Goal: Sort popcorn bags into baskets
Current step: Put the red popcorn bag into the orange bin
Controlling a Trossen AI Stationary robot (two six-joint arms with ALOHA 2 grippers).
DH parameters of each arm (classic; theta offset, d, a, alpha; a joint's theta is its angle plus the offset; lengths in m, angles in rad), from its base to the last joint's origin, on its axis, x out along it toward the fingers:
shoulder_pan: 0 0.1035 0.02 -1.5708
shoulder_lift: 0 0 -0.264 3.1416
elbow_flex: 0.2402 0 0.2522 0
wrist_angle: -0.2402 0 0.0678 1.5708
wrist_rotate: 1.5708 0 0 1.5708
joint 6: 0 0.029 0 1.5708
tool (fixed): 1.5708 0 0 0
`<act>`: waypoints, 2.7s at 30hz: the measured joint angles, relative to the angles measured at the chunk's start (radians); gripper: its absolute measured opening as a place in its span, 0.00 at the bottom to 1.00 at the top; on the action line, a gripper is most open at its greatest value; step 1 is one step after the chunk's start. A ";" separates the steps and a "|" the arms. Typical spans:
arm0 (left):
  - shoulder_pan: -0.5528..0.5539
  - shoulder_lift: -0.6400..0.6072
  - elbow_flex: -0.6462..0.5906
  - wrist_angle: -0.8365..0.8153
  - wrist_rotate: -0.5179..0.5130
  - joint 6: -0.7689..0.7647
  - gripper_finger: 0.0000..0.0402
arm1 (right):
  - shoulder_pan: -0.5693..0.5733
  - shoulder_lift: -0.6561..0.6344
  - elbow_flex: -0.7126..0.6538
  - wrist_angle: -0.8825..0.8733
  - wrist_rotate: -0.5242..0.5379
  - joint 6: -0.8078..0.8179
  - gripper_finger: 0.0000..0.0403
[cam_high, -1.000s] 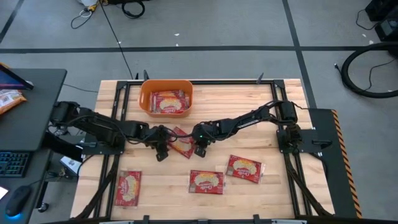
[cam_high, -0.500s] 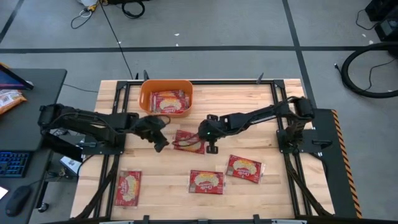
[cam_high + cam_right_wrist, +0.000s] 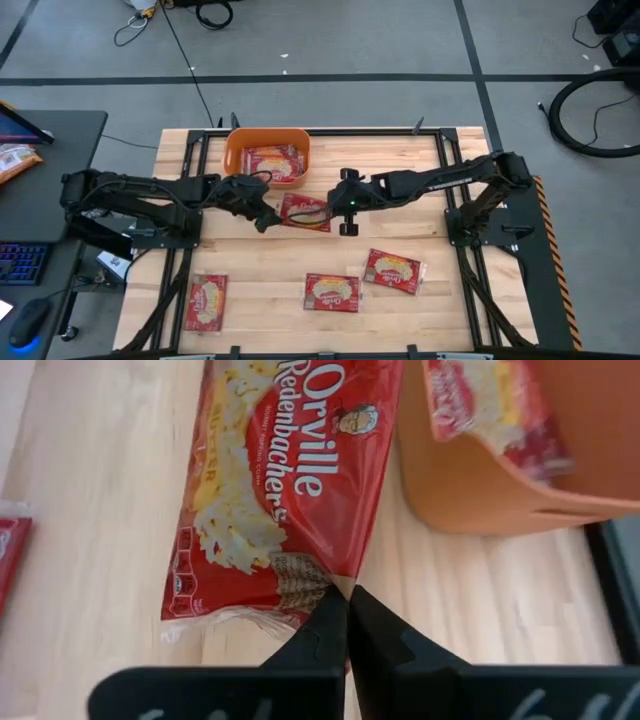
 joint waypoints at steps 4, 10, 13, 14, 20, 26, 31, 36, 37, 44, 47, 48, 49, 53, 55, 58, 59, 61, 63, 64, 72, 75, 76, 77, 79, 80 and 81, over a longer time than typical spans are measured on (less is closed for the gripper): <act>0.016 0.000 0.000 0.059 0.000 0.000 0.68 | 0.000 -0.028 0.000 0.010 0.018 -0.002 0.02; 0.025 0.000 0.000 0.145 0.000 -0.005 0.58 | 0.000 -0.041 0.000 0.063 0.019 0.008 0.02; 0.025 0.000 0.000 0.164 0.001 -0.008 0.49 | 0.000 -0.041 0.000 0.085 0.019 0.009 0.02; 0.025 0.000 0.000 0.166 0.001 -0.014 0.46 | 0.000 -0.041 0.000 0.093 0.019 0.009 0.03; 0.025 0.000 0.000 0.172 0.008 -0.028 0.25 | 0.000 -0.041 0.000 0.161 0.013 0.009 0.05; 0.058 -0.001 0.000 0.196 0.046 -0.026 0.08 | -0.009 -0.055 0.000 0.182 0.007 0.036 0.13; 0.143 -0.050 -0.002 0.205 0.086 -0.003 0.06 | -0.028 -0.128 0.001 0.175 0.032 0.051 0.24; 0.269 -0.121 -0.002 0.173 0.141 0.056 0.09 | -0.035 -0.224 0.002 0.158 0.103 0.038 0.30; 0.298 -0.132 -0.002 0.167 0.163 0.074 0.09 | -0.035 -0.242 0.002 0.150 0.117 0.030 0.31; 0.509 -0.138 -0.001 0.160 0.307 0.149 0.07 | -0.035 -0.312 0.002 0.126 0.154 0.028 0.31; 0.589 -0.120 -0.001 0.157 0.334 0.182 0.07 | -0.033 -0.308 0.002 0.123 0.155 0.056 0.31; 0.614 -0.116 -0.001 0.157 0.345 0.188 0.07 | -0.031 -0.304 0.002 0.121 0.154 0.069 0.31; 0.636 -0.111 -0.001 0.158 0.358 0.195 0.07 | -0.027 -0.300 0.002 0.121 0.151 0.081 0.31; 0.709 -0.085 -0.001 0.159 0.406 0.231 0.07 | -0.007 -0.282 0.002 0.109 0.147 0.115 0.31; 0.726 -0.060 -0.001 0.159 0.410 0.255 0.07 | 0.002 -0.272 0.001 0.113 0.147 0.128 0.31; 0.737 -0.010 -0.001 0.161 0.404 0.294 0.07 | 0.014 -0.262 0.002 0.107 0.147 0.161 0.31; 0.737 0.013 -0.001 0.168 0.396 0.312 0.07 | 0.018 -0.253 0.002 0.121 0.148 0.176 0.31; 0.737 0.056 -0.001 0.160 0.385 0.335 0.07 | 0.028 -0.248 0.002 0.111 0.147 0.208 0.31; 0.737 0.096 -0.001 0.177 0.375 0.351 0.07 | 0.040 -0.237 0.002 0.124 0.147 0.234 0.31; 0.739 0.110 -0.001 0.179 0.374 0.361 0.07 | 0.047 -0.235 0.003 0.121 0.147 0.243 0.31; 0.739 0.173 -0.001 0.200 0.267 0.378 0.10 | 0.083 -0.234 0.002 0.109 0.155 0.246 0.30; 0.736 0.173 -0.001 0.200 0.218 0.399 0.14 | 0.084 -0.234 0.002 0.107 0.155 0.259 0.30; 0.736 0.172 -0.001 0.200 0.208 0.403 0.16 | 0.084 -0.234 0.002 0.108 0.157 0.267 0.30; 0.736 0.172 -0.001 0.201 0.202 0.405 0.18 | 0.084 -0.234 0.002 0.108 0.159 0.271 0.30; 0.736 0.172 -0.001 0.201 0.187 0.410 0.22 | 0.084 -0.234 0.002 0.108 0.166 0.271 0.30; 0.735 0.172 -0.001 0.201 0.176 0.417 0.25 | 0.084 -0.234 0.002 0.108 0.166 0.271 0.30; 0.734 0.172 -0.001 0.201 0.171 0.422 0.28 | 0.084 -0.234 0.002 0.108 0.166 0.272 0.30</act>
